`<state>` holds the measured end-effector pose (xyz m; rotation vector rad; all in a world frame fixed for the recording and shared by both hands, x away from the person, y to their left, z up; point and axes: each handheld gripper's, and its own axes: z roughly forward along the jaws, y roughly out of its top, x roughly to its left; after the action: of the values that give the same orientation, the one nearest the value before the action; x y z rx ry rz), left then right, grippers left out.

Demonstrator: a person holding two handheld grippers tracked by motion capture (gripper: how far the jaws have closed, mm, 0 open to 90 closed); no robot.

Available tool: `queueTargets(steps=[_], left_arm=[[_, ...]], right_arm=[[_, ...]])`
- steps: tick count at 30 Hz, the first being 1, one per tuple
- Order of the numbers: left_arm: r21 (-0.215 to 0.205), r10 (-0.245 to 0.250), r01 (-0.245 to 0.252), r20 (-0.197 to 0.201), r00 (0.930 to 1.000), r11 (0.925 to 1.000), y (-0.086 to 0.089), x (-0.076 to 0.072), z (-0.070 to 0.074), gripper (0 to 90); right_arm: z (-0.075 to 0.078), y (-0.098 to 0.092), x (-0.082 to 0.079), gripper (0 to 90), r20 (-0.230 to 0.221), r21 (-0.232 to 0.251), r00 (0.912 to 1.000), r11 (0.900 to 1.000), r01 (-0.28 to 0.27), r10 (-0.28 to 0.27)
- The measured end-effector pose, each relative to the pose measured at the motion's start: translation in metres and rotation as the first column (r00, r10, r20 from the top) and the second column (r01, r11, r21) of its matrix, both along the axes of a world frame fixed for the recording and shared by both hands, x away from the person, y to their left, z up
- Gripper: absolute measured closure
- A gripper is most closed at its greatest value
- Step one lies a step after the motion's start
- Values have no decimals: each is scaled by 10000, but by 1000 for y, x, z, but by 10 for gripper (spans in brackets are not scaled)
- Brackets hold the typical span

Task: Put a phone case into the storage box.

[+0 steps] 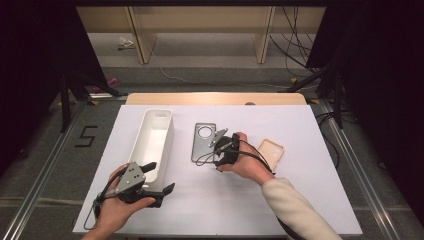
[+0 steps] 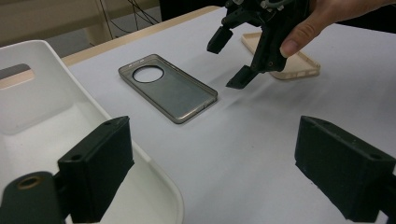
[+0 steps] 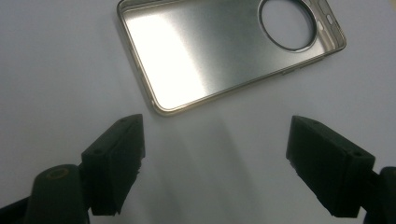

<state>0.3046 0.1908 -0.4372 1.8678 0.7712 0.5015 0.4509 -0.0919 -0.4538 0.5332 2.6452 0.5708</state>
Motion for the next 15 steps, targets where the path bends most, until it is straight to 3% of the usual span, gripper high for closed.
queueTargets(steps=[15], left_arm=[[47,-35,35,-27,10000,10000,0,0,-1,112]], right_arm=[[-2,17,0,229,-99,-588,9971,9954,-754,749]])
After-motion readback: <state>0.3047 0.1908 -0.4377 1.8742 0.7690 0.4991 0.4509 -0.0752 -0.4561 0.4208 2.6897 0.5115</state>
